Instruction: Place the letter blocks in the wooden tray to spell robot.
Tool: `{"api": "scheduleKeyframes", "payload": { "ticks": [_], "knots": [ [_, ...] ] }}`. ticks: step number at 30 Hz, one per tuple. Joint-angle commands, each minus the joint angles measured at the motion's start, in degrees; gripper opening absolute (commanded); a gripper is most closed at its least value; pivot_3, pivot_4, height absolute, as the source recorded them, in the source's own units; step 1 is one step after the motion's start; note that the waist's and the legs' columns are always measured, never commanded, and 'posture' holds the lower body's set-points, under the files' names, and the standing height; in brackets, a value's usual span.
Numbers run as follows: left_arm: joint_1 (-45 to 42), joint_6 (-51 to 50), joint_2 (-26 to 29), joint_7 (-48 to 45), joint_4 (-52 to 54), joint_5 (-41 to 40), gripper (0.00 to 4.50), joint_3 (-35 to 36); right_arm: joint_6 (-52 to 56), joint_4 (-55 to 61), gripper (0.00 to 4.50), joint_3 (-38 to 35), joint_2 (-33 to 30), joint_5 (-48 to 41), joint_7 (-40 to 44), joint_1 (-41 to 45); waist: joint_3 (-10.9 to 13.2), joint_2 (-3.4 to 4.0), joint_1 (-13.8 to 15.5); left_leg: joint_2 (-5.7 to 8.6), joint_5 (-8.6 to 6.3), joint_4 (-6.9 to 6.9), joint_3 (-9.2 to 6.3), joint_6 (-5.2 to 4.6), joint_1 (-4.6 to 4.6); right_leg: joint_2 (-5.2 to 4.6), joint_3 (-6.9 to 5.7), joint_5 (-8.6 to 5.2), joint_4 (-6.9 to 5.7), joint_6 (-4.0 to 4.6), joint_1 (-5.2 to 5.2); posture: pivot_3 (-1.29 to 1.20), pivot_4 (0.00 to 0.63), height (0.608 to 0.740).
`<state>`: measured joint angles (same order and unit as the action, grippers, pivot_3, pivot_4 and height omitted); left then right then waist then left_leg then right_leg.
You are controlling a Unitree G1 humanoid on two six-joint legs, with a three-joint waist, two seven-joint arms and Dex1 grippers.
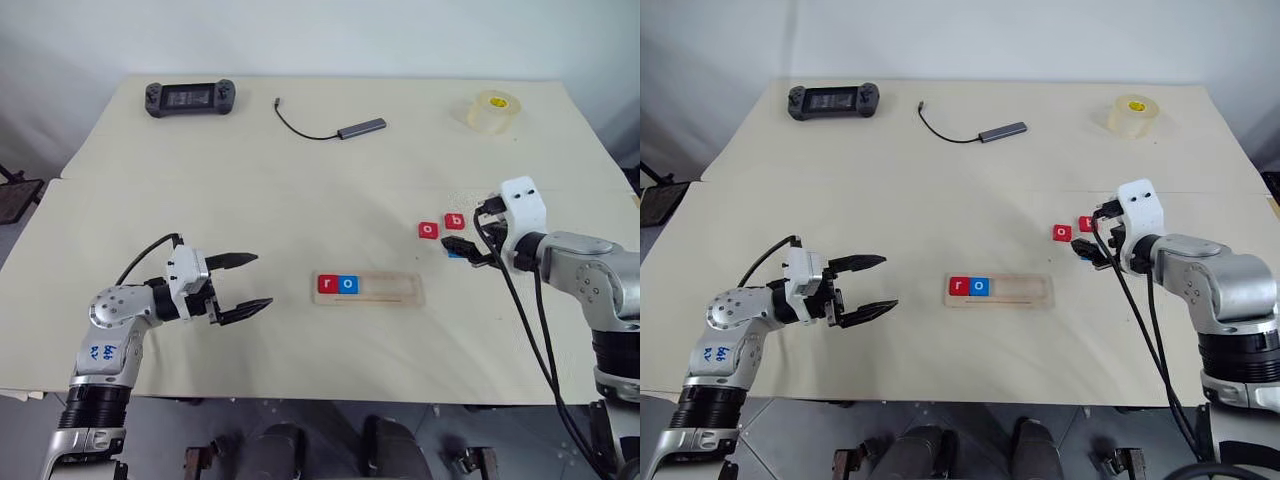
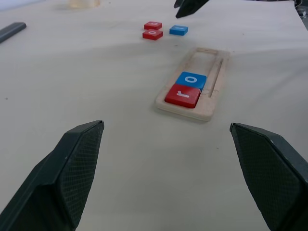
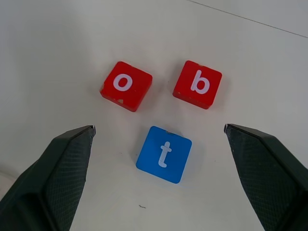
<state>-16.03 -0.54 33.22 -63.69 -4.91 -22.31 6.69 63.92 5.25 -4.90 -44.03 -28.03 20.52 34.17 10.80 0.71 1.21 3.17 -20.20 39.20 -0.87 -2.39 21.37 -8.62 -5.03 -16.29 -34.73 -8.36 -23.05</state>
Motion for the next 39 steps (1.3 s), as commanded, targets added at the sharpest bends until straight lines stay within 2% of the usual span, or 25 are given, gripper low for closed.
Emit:
{"api": "scheduleKeyframes", "payload": {
  "ticks": [1, 15, 22, 26, 33, 39],
  "knots": [
    [1.02, 0.28, 0.02, 1.18, 2.91, -0.84, 4.46, 0.62, -1.47, 0.73, 4.5, -1.14, 0.43, 1.59, 0.04, 1.82, 0.0, 0.0, -0.06, -0.01, 0.0, 0.0, 0.03, 0.0, 0.0, 0.0, 0.0, 0.0, 0.01, -0.01, 0.0, 0.0, 0.15, 0.74],
    [1.05, -1.22, -0.02, 3.26, 4.36, -1.48, 4.46, 0.45, -1.53, -2.49, 4.5, -1.38, 3.72, 5.32, -0.86, 3.72, 0.0, 0.0, -0.24, -0.07, 0.03, 0.09, 0.11, 0.05, -0.03, 0.04, 0.04, 0.01, -0.05, -0.03, 0.01, 0.0, 0.15, 0.74],
    [1.5, -1.57, -0.76, 3.9, 5.96, -1.46, 4.46, -0.57, -9.2, -22.31, 4.5, -1.63, 8.42, 11.58, -5.39, 12.78, 0.0, 0.0, -1.08, -0.06, 0.04, 0.09, 0.12, 0.06, -0.06, 0.05, 0.04, 0.01, -0.08, -0.03, 0.01, 0.0, 0.15, 0.74],
    [2.14, -1.73, -0.8, 4.44, 7.03, -1.6, 4.46, -0.62, -12.85, -29.1, 4.5, -0.54, 10.12, 13.46, -4.57, 15.74, 0.0, 0.01, -1.58, -0.06, 0.03, 0.04, 0.11, 0.06, -0.06, 0.05, 0.04, 0.01, -0.07, -0.03, 0.01, 0.0, 0.15, 0.74],
    [3.84, -1.61, -0.52, 5.37, 8.33, -1.82, 4.46, 0.2, -15.87, -33.91, 4.5, -0.23, 12.54, 15.56, -3.63, 17.68, -0.01, 0.01, -2.18, -0.09, 0.04, 0.04, 0.12, 0.07, -0.07, 0.06, 0.05, 0.01, -0.08, -0.03, 0.0, 0.0, 0.15, 0.74],
    [4.26, -1.46, -0.42, 5.86, 8.6, -1.76, 4.46, 0.28, -15.39, -33.15, 4.5, -0.56, 14.09, 15.7, -3.13, 18.24, -0.01, 0.02, -2.24, -0.09, 0.04, 0.06, 0.11, 0.07, -0.07, 0.06, 0.07, 0.01, -0.12, -0.03, 0.0, 0.0, 0.15, 0.74]
  ]
}}
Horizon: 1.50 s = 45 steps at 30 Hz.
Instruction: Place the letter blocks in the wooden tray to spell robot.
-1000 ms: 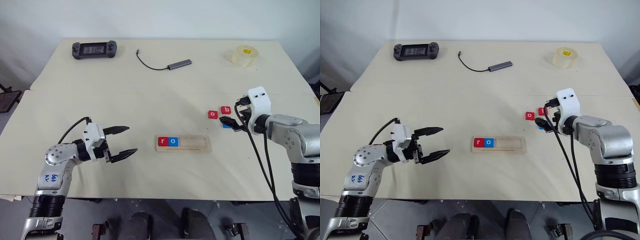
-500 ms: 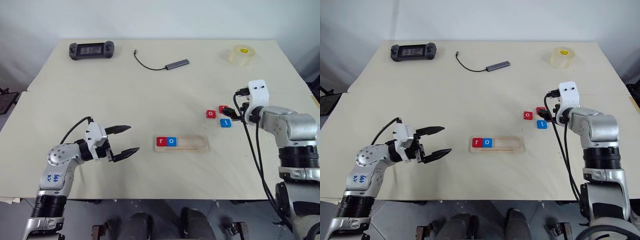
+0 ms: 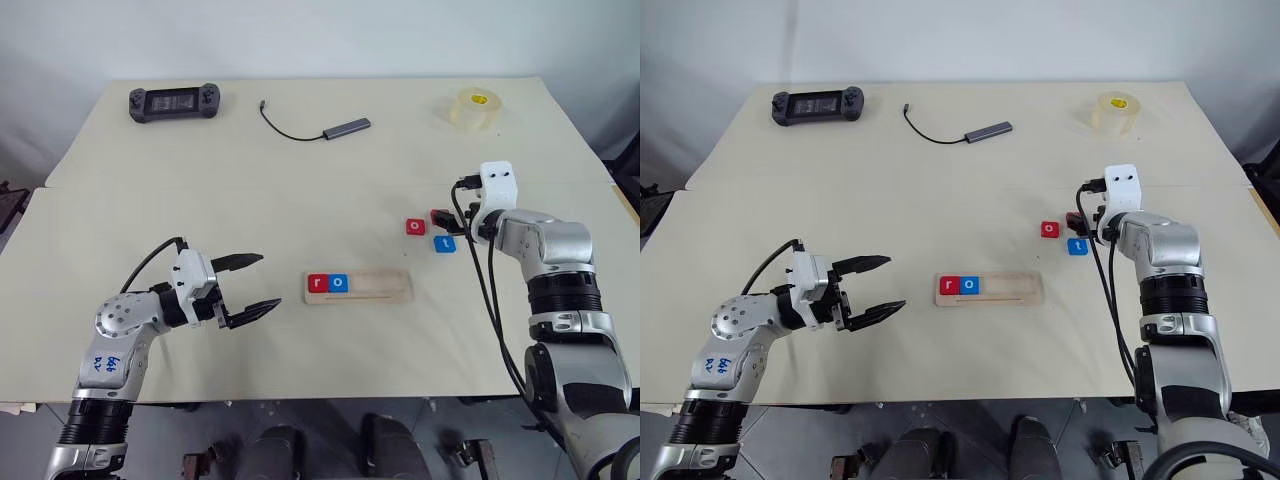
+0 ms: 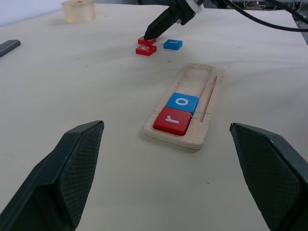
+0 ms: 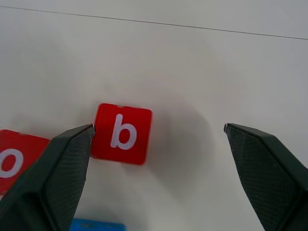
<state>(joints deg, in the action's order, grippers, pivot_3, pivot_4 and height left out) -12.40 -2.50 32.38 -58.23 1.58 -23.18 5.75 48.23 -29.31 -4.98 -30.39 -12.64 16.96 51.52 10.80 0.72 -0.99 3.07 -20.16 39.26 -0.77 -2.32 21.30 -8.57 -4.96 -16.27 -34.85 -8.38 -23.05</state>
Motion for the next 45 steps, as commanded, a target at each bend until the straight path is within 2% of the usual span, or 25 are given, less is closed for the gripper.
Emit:
{"api": "scheduleKeyframes", "payload": {
  "ticks": [1, 12, 15, 22, 23, 30, 34, 38, 41, 45],
  "knots": [
    [0.69, 0.59, 0.42, 0.42, 2.09, -0.86, 4.46, 1.23, 0.39, 1.47, 4.5, -0.51, 0.61, 0.37, 0.35, 0.86, 0.0, 0.0, -0.08, 0.0, 0.0, 0.0, 0.0, 0.0, 0.0, 0.0, 0.0, 0.0, 0.0, 0.0, 0.0, 0.0, 0.15, 0.74],
    [0.58, 1.03, 0.56, 0.64, 1.8, -0.77, 4.46, 1.35, 0.83, 1.54, 4.5, -0.62, 3.49, 1.56, -0.56, -0.14, -0.01, 0.01, -0.62, 0.0, 0.0, 0.0, -0.02, 0.01, -0.01, 0.0, 0.0, 0.0, -0.03, 0.0, 0.0, 0.0, 0.15, 0.74],
    [0.55, 1.11, 0.58, 0.67, 1.79, -0.75, 4.5, 1.32, 0.37, 0.82, 3.89, -0.89, 3.8, 2.04, -1.25, -0.35, -0.01, 0.01, -0.62, 0.0, 0.0, 0.0, -0.01, 0.01, -0.03, 0.0, 0.02, 0.0, -0.04, 0.0, 0.0, 0.0, 0.15, 0.74],
    [0.25, 1.04, 0.69, 0.59, 1.76, -0.71, 4.5, 1.15, 0.73, 2.39, 1.56, -1.44, 4.13, 1.96, -1.6, -0.7, -0.01, 0.01, -0.56, 0.01, 0.0, 0.03, 0.0, 0.01, -0.06, -0.01, 0.06, 0.0, -0.08, 0.0, 0.01, 0.0, 0.15, 0.74],
    [0.21, 1.06, 0.67, 0.58, 1.73, -0.71, 4.5, 1.12, 0.85, 2.85, 1.46, -1.49, 4.01, 1.91, -1.48, -0.92, -0.01, 0.01, -0.55, 0.01, 0.0, 0.03, -0.01, 0.01, -0.06, 0.0, 0.06, 0.0, -0.09, 0.0, 0.02, 0.0, 0.15, 0.74],
    [-1.11, 1.4, 0.05, 0.06, 0.28, -0.52, 4.5, 0.23, 4.14, 10.8, 1.46, -2.28, 1.28, 0.99, 0.04, -3.77, -0.01, 0.01, -0.43, 0.02, 0.0, 0.03, -0.03, 0.01, -0.04, -0.01, 0.05, 0.0, -0.08, 0.0, 0.01, 0.0, 0.15, 0.74],
    [-3.05, 1.95, -0.58, -1.24, -1.78, -0.26, 4.5, -0.96, 10.78, 23.55, 1.46, -3.25, -2.31, -0.95, 1.84, -8.26, -0.01, 0.02, -0.14, 0.03, 0.0, 0.02, -0.03, 0.0, -0.01, -0.01, 0.05, 0.0, -0.05, 0.0, -0.01, 0.0, 0.15, 0.74],
    [-5.39, 3.22, -1.2, -2.45, -5.16, 0.27, 4.5, -1.67, 19.68, 37.31, 1.46, -7.81, -3.45, -3.55, 0.97, -14.1, -0.01, 0.02, 0.09, 0.01, 0.0, 0.01, -0.02, 0.0, 0.0, 0.0, 0.04, 0.0, -0.06, 0.0, -0.02, 0.0, 0.15, 0.74],
    [-7.4, 4.36, -1.96, -3.78, -7.65, 0.48, 4.5, -2.8, 28.85, 50.02, 1.46, -11.84, -2.69, -5.32, 0.02, -21.17, -0.01, 0.01, 0.88, 0.01, 0.0, 0.01, 0.0, 0.0, -0.01, 0.0, 0.05, 0.0, -0.05, 0.0, -0.02, 0.0, 0.15, 0.74],
    [-9.05, 5.1, -2.66, -5.08, -9.77, 0.71, 4.5, -3.49, 35.02, 60.53, 1.46, -14.52, 0.86, -6.53, -1.17, -27.98, -0.01, 0.01, 1.09, 0.04, 0.0, 0.03, 0.04, 0.0, -0.01, -0.01, 0.12, 0.0, -0.06, 0.0, -0.02, 0.0, 0.15, 0.74]
  ]
}}
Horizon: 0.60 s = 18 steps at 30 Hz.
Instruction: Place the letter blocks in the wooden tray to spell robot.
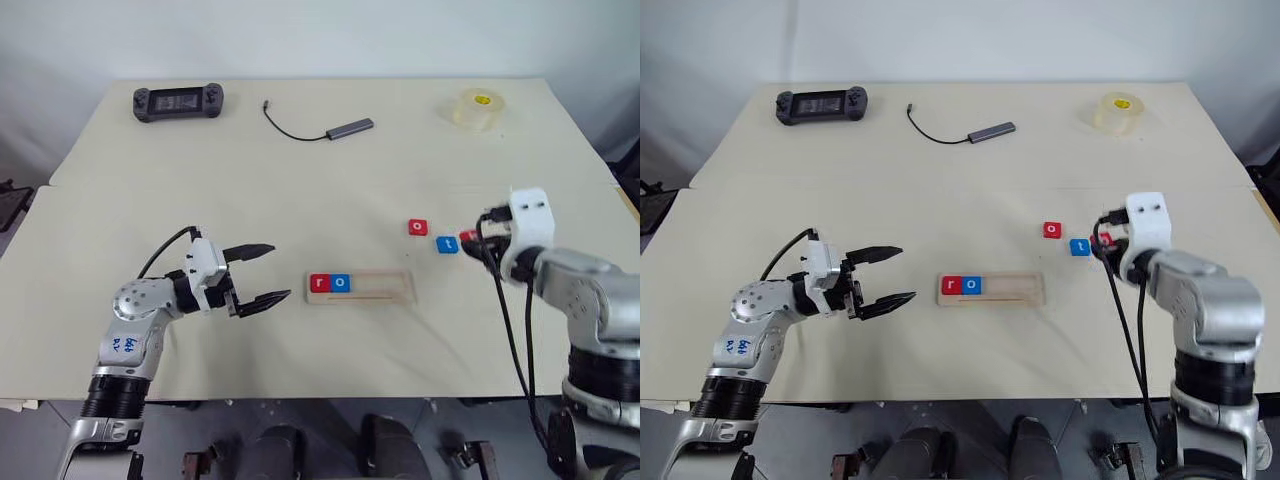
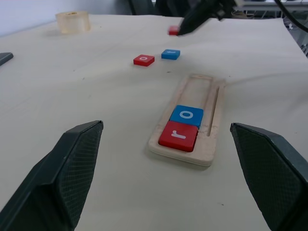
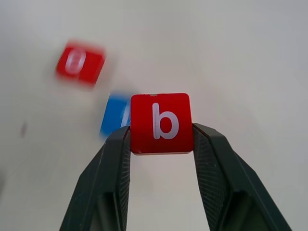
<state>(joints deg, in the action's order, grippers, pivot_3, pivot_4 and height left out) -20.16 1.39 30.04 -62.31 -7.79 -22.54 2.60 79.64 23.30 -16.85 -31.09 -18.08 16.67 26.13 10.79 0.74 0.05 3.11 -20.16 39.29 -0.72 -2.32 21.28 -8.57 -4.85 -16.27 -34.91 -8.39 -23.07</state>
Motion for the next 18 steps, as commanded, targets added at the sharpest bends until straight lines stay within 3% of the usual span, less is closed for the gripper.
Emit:
{"api": "scheduleKeyframes", "payload": {
  "ticks": [1, 8, 11, 15, 17, 18],
  "knots": [
    [-1.71, 1.34, -0.47, -1.3, -0.81, 0.06, 4.5, -0.56, 4.56, 10.1, 1.46, -2.32, 2.43, -1.19, -1.18, -4.51, 0.0, 0.0, 0.05, 0.0, 0.0, 0.0, 0.0, 0.0, 0.0, 0.0, 0.0, 0.0, 0.0, 0.0, 0.0, 0.0, 0.15, 0.74],
    [-3.23, 1.37, -0.89, -3.38, -1.71, -0.35, 4.5, -1.39, 6.95, 14.18, 1.46, -0.81, 9.43, 0.35, -5.22, -9.0, 0.0, 0.0, -0.12, 0.03, 0.0, 0.0, 0.08, 0.0, -0.06, 0.02, 0.13, 0.0, -0.08, 0.0, -0.04, 0.0, 0.15, 0.74],
    [-3.34, 1.1, -0.67, -4.01, -1.12, -0.55, 4.5, -1.34, 6.14, 13.21, 2.44, -0.33, 10.03, 0.33, -5.28, -8.81, 0.0, 0.0, -0.12, 0.03, 0.0, 0.0, 0.12, 0.0, -0.06, 0.02, 0.19, 0.0, -0.13, 0.0, -0.1, 0.0, 0.15, 0.74],
    [-3.18, 0.44, -0.38, -4.15, -0.03, -0.79, 4.5, -0.97, 5.55, 11.49, 3.81, -0.22, 4.25, -2.43, 0.0, -7.99, 0.0, -0.01, -0.06, 0.04, 0.0, 0.0, 0.19, -0.01, -0.06, 0.02, 0.26, 0.0, -0.13, 0.0, -0.14, 0.0, 0.15, 0.74],
    [-2.78, 0.07, -0.12, -4.05, 0.8, -0.96, 4.5, -0.73, 0.3, 9.69, 4.48, 0.54, -3.31, -4.71, 7.4, -9.02, 0.0, -0.01, 0.08, 0.04, 0.0, 0.0, 0.2, -0.02, -0.05, 0.02, 0.26, 0.0, -0.12, -0.01, -0.14, 0.0, 0.15, 0.74],
    [-2.5, -0.11, 0.01, -3.95, 1.28, -1.05, 4.5, -0.6, -3.52, 8.48, 4.48, 1.2, -7.61, -5.47, 11.8, -9.93, 0.0, 0.0, 0.13, 0.07, 0.0, 0.0, 0.21, -0.05, -0.02, 0.01, 0.28, 0.01, -0.11, -0.02, -0.15, 0.0, 0.15, 0.74]
  ]
}}
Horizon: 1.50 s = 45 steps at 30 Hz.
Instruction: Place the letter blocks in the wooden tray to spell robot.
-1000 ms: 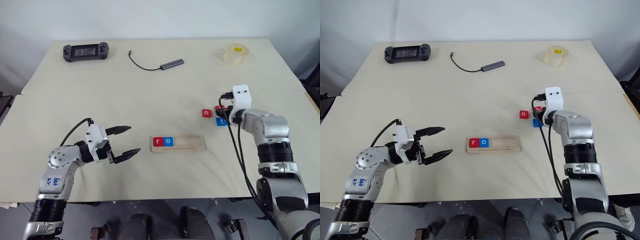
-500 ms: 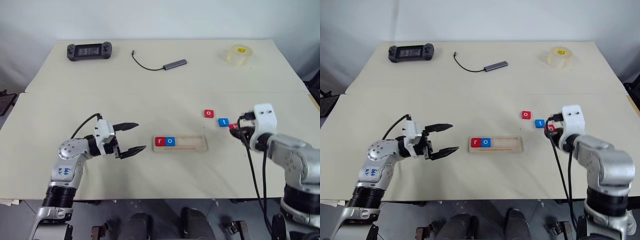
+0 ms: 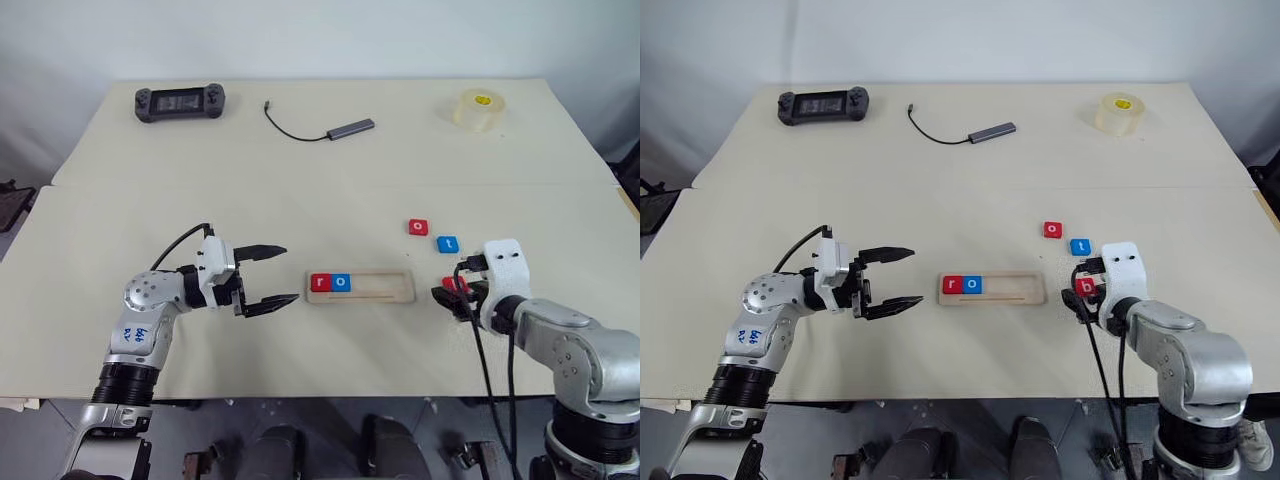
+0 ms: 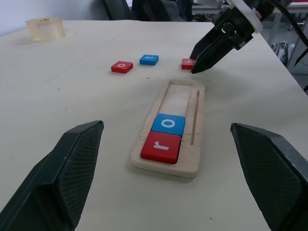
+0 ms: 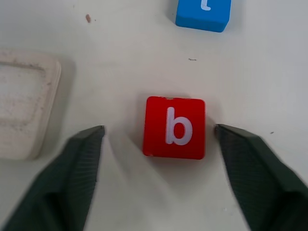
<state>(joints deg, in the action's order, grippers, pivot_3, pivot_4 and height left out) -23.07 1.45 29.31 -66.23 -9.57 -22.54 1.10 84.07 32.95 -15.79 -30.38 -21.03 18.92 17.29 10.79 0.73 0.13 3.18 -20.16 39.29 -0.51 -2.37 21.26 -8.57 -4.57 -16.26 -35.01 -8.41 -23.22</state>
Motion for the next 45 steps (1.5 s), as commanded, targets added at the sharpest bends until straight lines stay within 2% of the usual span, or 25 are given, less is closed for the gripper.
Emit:
{"api": "scheduleKeyframes", "payload": {
  "ticks": [1, 4, 8, 11, 15, 20, 30, 33, 41, 45],
  "knots": [
    [0.81, -0.57, 1.0, 0.03, 3.62, -1.2, 4.5, 1.06, -14.04, -2.56, 4.48, 1.1, -12.33, -2.68, 14.69, -2.19, 0.0, 0.0, 0.07, 0.03, -0.01, 0.0, 0.02, -0.05, 0.02, -0.01, 0.03, 0.01, 0.03, -0.03, -0.01, 0.0, 0.15, 0.74],
    [2.32, -3.35, 1.92, -0.51, 5.82, -2.8, 4.5, 1.34, -29.29, -6.78, 4.48, 2.85, -19.49, -2.74, 26.53, -4.99, -0.01, -0.12, -0.14, -0.02, -0.03, -0.07, 0.1, -0.09, -0.01, 0.02, 0.03, 0.03, 0.13, -0.06, 0.0, 0.0, 0.15, 0.74],
    [4.54, -5.18, 2.67, -1.21, 9.66, -4.05, 4.5, 1.33, -49.91, -18.04, 4.48, 6.53, -26.03, 0.55, 40.95, -4.34, 0.01, -0.15, -0.34, -0.09, -0.03, -0.07, 0.29, -0.09, -0.05, 0.03, 0.12, 0.05, 0.18, -0.11, 0.0, 0.0, 0.15, 0.74],
    [5.47, -7.31, 3.3, -1.12, 11.95, -5.11, 4.5, 1.38, -64.79, -29.08, 4.48, 12.57, -28.53, 4.35, 51.78, -0.63, 0.02, -0.16, -0.26, -0.13, -0.03, -0.01, 0.32, -0.09, -0.07, 0.03, 0.12, 0.07, 0.23, -0.14, 0.05, 0.0, 0.15, 0.74],
    [6.67, -7.87, 3.66, -0.16, 13.85, -5.16, 4.5, 1.84, -78.97, -44.93, 4.48, 19.45, -27.16, 10.54, 58.35, 7.7, 0.03, -0.16, -0.31, -0.15, -0.03, 0.08, 0.29, -0.09, -0.16, 0.03, 0.1, 0.12, 0.37, -0.22, 0.25, 0.0, 0.15, 0.74],
    [8.67, -8.15, 4.4, 0.28, 15.8, -5.24, 4.5, 2.26, -87.65, -57.95, 4.48, 23.58, -23.56, 14.77, 60.8, 15.27, 0.03, -0.15, -0.28, -0.19, -0.03, 0.08, 0.19, -0.07, -0.12, 0.05, 0.02, 0.12, 0.47, -0.22, 0.26, 0.0, 0.15, 0.74],
    [11.21, -9.88, 5.47, 1.19, 19.82, -6.35, 4.5, 2.88, -92.53, -70.33, 4.48, 26.08, -20.73, 17.86, 64.97, 21.86, 0.03, -0.13, -0.28, -0.22, -0.05, 0.17, 0.0, -0.03, -0.14, 0.04, -0.16, 0.12, 0.57, -0.22, 0.48, 0.0, 0.15, 0.74],
    [10.99, -9.79, 5.27, 1.74, 19.73, -6.21, 4.5, 2.71, -93.08, -72.83, 3.89, 26.25, -20.08, 18.21, 65.27, 23.34, 0.03, -0.13, -0.29, -0.22, -0.06, 0.3, -0.15, -0.01, -0.14, 0.04, -0.26, 0.13, 0.57, -0.21, 0.6, 0.0, 0.15, 0.74],
    [10.81, -9.33, 5.47, 2.72, 19.6, -6.22, 4.5, 3.23, -92.02, -75.68, 1.46, 25.61, -18.39, 17.25, 66.39, 26.26, 0.03, -0.13, -0.37, -0.22, -0.08, 0.49, -0.28, 0.03, -0.15, 0.04, -0.37, 0.14, 0.54, -0.19, 0.71, 0.0, 0.15, 0.74],
    [11.09, -9.07, 5.33, 3.09, 19.55, -6.02, 4.5, 3.58, -86.86, -70.45, 1.46, 24.43, -17.42, 14.32, 67.74, 28.41, 0.07, -0.04, -0.48, -0.23, -0.09, 0.5, -0.28, 0.06, -0.12, 0.04, -0.38, 0.14, 0.5, -0.19, 0.67, 0.0, 0.15, 0.74]
  ]
}}
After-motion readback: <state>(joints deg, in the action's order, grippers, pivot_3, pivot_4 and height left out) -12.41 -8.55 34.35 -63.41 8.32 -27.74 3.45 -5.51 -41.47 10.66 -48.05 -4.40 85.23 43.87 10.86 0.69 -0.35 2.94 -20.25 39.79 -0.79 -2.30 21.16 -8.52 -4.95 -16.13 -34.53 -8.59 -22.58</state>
